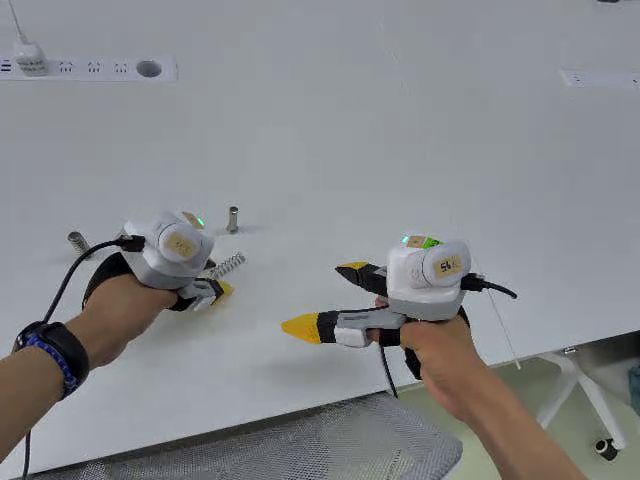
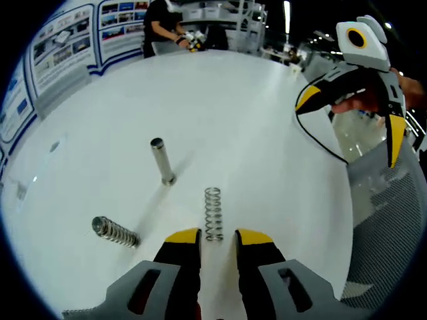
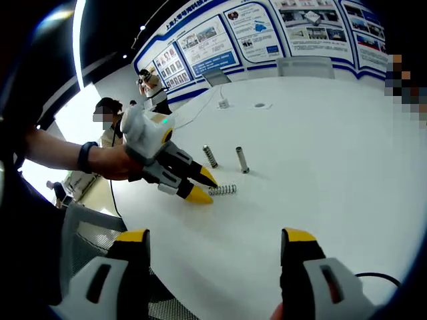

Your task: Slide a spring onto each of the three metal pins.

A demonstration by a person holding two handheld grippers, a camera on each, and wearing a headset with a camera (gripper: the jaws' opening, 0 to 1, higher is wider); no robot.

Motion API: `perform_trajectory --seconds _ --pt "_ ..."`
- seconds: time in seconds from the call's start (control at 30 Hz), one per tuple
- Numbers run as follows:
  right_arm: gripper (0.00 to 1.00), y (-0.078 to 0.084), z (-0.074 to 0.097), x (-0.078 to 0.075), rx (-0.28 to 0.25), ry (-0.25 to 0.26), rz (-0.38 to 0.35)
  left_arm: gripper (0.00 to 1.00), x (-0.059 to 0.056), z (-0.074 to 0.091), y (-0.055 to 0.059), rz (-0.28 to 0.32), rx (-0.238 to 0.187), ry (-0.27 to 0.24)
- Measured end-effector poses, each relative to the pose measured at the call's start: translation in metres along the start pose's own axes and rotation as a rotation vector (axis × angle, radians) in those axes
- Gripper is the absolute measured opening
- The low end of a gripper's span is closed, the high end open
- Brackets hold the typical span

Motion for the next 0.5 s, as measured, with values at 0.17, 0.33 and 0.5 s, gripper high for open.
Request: perform_trajectory --seconds 0.17,0.33,0.5 --pt "0.82 -0.0007 0.0019 0.0025 0.000 0.000 0.003 0.16 0.0009 -0.0017 -0.0007 0.058 -0.010 -0.018" --pt "0.82 0.0000 0.0038 0.0032 0.000 0.005 0.003 0.11 -0.0013 -0.0050 -0.0002 0.004 -0.012 -0.039" --pt "0.82 -0.0006 0.0057 0.0045 0.001 0.007 0.001 0.11 -0.0015 0.0009 0.0062 0.038 -0.017 -0.047"
Point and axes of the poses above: the centre of the closed fingertips' face, and the gripper's own axes: z roughly backward along the fingers, x roughly to its left, y roughly out of its underside, the point moved 4 cm from there along z, roughly backward along the fingers, and after that the axes turned 4 degrees about -x, right-handed, at the moved point
